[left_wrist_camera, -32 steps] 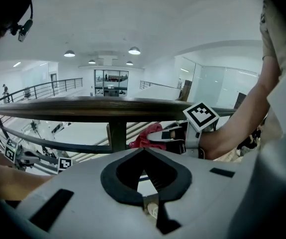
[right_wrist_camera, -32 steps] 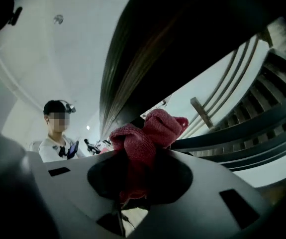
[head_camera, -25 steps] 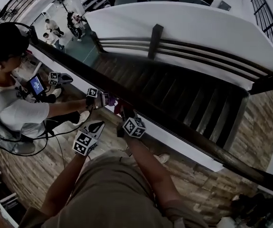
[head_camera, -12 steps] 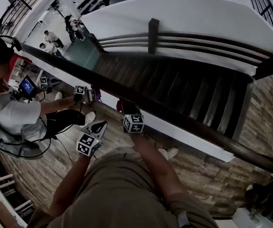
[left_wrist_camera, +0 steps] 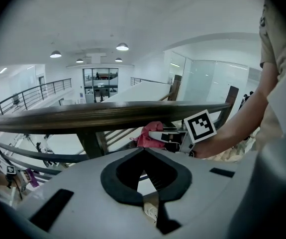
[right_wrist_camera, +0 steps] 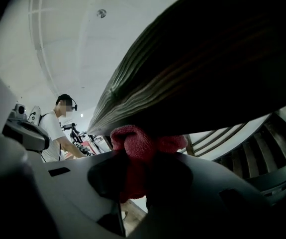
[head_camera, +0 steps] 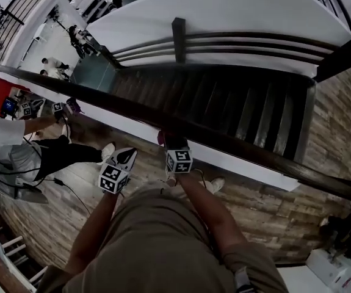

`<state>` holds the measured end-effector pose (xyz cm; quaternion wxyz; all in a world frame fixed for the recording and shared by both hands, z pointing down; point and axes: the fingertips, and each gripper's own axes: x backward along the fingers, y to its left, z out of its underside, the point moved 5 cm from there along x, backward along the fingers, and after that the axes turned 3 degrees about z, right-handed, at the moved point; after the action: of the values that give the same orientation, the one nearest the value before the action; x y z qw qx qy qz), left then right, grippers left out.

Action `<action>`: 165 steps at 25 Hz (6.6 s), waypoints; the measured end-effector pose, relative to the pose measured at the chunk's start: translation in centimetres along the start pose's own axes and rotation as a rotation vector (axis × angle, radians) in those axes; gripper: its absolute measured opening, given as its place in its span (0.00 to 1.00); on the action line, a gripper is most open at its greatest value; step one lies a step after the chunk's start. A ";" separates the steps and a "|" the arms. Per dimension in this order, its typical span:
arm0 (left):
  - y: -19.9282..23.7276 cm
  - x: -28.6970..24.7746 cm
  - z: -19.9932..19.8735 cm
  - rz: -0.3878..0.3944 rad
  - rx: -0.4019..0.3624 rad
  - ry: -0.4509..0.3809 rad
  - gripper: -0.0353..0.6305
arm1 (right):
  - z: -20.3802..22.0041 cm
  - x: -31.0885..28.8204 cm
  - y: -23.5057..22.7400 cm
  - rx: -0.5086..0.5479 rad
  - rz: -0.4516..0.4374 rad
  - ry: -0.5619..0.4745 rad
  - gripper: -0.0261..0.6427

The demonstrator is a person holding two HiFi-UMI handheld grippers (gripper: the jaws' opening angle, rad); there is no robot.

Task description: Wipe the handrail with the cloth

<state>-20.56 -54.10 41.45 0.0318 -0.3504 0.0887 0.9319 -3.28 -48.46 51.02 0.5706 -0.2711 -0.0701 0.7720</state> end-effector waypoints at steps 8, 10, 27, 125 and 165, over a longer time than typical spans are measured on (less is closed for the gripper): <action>-7.3 -3.9 -2.4 0.048 -0.029 0.009 0.08 | -0.5 7.6 -7.0 0.052 0.039 0.004 0.18; -9.6 -5.0 -3.3 0.050 -0.031 0.006 0.08 | -0.7 9.3 -8.9 0.065 0.028 0.014 0.18; -28.4 -11.4 -6.8 -0.001 0.000 -0.025 0.08 | -2.1 23.8 -22.3 0.061 0.020 0.035 0.18; -88.4 -40.7 -21.0 0.541 -0.400 0.011 0.08 | -8.9 87.4 -84.1 -0.192 0.818 -0.247 0.18; -82.7 -41.0 -17.5 0.439 -0.301 0.071 0.08 | 1.5 71.6 -80.8 -0.343 0.629 0.125 0.18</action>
<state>31.66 23.92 43.64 -0.2267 -0.3560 0.0239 0.9063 49.66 45.08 61.75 0.2545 -0.4180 -0.0764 0.8687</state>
